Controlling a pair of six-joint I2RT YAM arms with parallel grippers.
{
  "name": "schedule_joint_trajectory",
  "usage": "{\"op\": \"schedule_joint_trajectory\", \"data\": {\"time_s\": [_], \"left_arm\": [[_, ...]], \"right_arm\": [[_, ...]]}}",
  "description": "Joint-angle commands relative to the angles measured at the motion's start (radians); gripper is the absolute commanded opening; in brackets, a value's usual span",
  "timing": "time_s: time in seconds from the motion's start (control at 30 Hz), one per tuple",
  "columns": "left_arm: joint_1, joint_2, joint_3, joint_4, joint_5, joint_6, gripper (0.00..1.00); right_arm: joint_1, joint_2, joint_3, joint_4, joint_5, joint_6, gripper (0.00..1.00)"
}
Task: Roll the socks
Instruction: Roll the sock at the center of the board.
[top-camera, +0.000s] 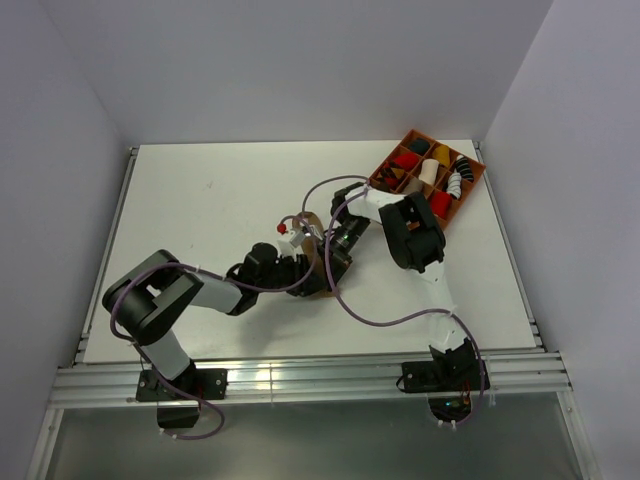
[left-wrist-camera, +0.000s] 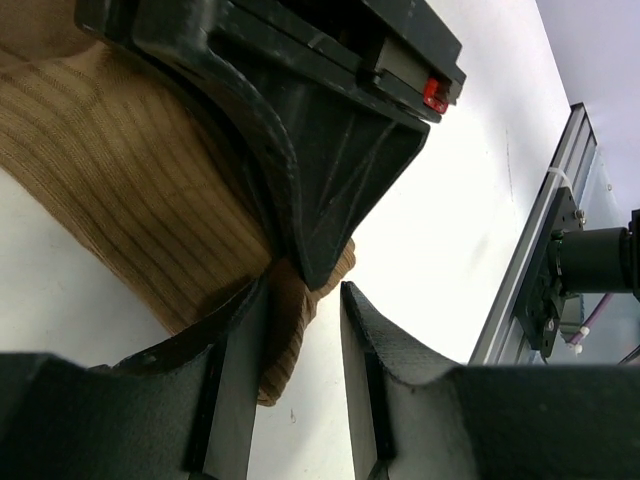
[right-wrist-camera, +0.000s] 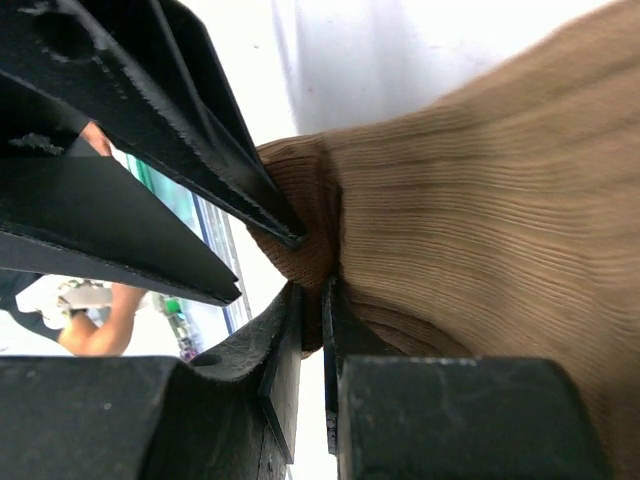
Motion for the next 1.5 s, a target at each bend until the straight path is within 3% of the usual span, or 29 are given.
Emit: {"op": "schedule_joint_trajectory", "data": {"time_s": [0.0,0.57,0.7,0.77,0.83,1.17,1.33,1.47], "left_arm": [[-0.013,0.002,0.006,0.012,-0.013,0.029,0.4],[-0.016,0.028,0.055,-0.181,-0.133,0.057,0.39],[-0.016,0.052,0.087,-0.233,-0.112,0.037,0.29],[-0.016,0.056,0.096,-0.252,-0.089,0.005,0.15],[-0.016,0.063,0.106,-0.279,-0.087,-0.026,0.0],[0.023,0.089,0.147,-0.417,0.055,-0.139,0.0],[0.07,0.101,0.141,-0.445,0.166,-0.239,0.0],[0.104,0.128,0.176,-0.537,0.223,-0.293,0.0]], "right_arm": [[-0.023,0.034,0.039,-0.08,-0.004,0.017,0.08],[-0.032,0.011,0.005,-0.08,0.021,-0.016,0.08],[-0.033,-0.009,-0.022,-0.051,0.031,-0.006,0.08],[-0.033,-0.02,-0.033,-0.032,0.039,0.001,0.09],[-0.036,-0.052,-0.056,0.003,0.05,0.039,0.11],[-0.078,-0.319,-0.246,0.325,0.116,0.2,0.34],[-0.115,-0.43,-0.341,0.469,0.168,0.264,0.36],[-0.125,-0.633,-0.462,0.641,0.258,0.286,0.38]]}}
